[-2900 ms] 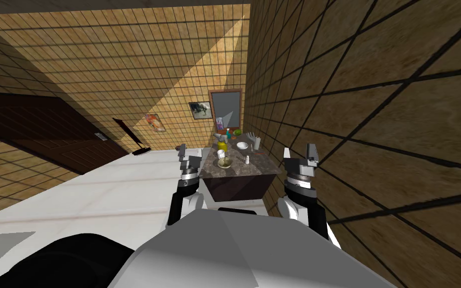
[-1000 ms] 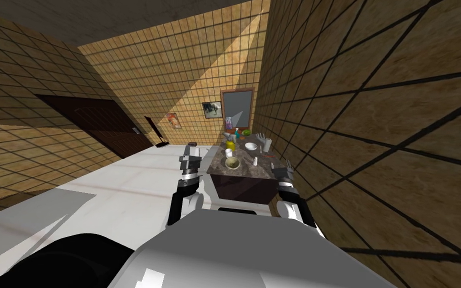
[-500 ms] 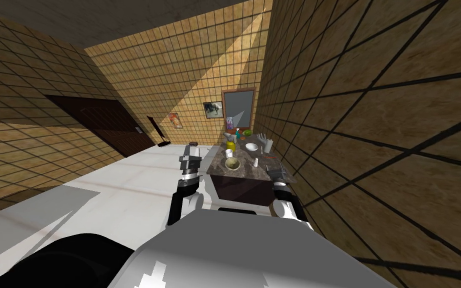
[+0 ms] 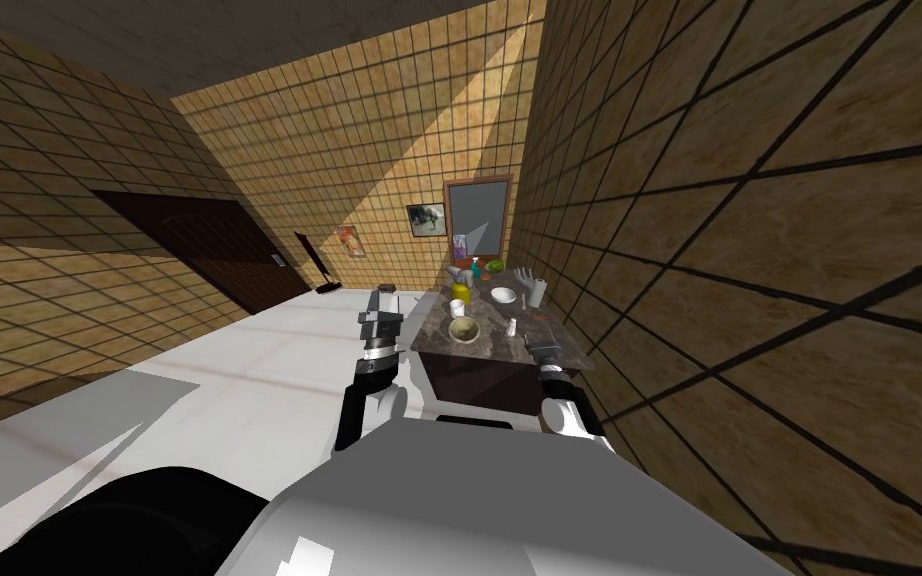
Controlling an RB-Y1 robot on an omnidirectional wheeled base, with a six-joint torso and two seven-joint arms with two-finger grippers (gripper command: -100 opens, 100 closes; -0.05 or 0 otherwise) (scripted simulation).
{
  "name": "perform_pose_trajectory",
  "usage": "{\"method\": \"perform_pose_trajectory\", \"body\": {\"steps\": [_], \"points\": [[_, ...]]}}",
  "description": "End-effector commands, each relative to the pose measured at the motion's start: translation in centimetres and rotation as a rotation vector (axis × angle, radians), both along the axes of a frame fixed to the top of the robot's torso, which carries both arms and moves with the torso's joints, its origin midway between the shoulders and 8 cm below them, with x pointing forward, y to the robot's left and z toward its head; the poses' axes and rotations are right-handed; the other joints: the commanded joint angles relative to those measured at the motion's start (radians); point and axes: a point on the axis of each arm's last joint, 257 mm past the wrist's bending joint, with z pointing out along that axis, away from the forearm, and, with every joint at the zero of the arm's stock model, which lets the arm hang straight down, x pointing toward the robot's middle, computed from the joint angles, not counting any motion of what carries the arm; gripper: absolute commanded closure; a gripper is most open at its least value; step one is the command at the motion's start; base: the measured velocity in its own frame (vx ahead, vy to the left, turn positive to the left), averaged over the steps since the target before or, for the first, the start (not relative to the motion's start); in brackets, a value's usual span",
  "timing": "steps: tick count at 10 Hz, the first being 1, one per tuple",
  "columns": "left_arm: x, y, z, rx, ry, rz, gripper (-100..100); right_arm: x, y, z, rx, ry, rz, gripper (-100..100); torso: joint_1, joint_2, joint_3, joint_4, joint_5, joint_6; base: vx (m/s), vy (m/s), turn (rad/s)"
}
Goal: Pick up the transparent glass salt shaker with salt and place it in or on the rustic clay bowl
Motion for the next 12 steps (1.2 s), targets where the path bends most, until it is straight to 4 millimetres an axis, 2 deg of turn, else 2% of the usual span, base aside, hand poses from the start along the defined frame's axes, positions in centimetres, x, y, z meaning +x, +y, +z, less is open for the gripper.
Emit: {"method": "perform_pose_trajectory", "body": {"steps": [1,4,8,12], "points": [[0.0,0.0,0.0,0.000,0.000,0.000,0,0.4,1.1,-1.3,0.064,0.027,0.028,-100,0.000,0.000,0.000,0.000,0.000,0.000,0.037,-0.020,-0.009],[0.0,0.0,0.0,0.000,0.000,0.000,0,1.2,3.9,-3.7,0.196,0.077,0.079,-100,0.000,-0.001,-0.001,0.000,0.000,0.000,0.052,-0.015,-0.022],[0.0,0.0,0.0,0.000,0.000,0.000,0,1.9,8.8,-6.3,0.395,0.138,0.139,-100,-0.001,-0.002,-0.001,0.000,0.000,0.000,0.060,-0.032,-0.040],[0.0,0.0,0.0,0.000,0.000,0.000,0,2.5,13.7,-7.1,0.580,0.166,0.165,-100,-0.002,-0.002,-0.001,0.000,0.000,0.000,0.063,-0.057,-0.051]]}}
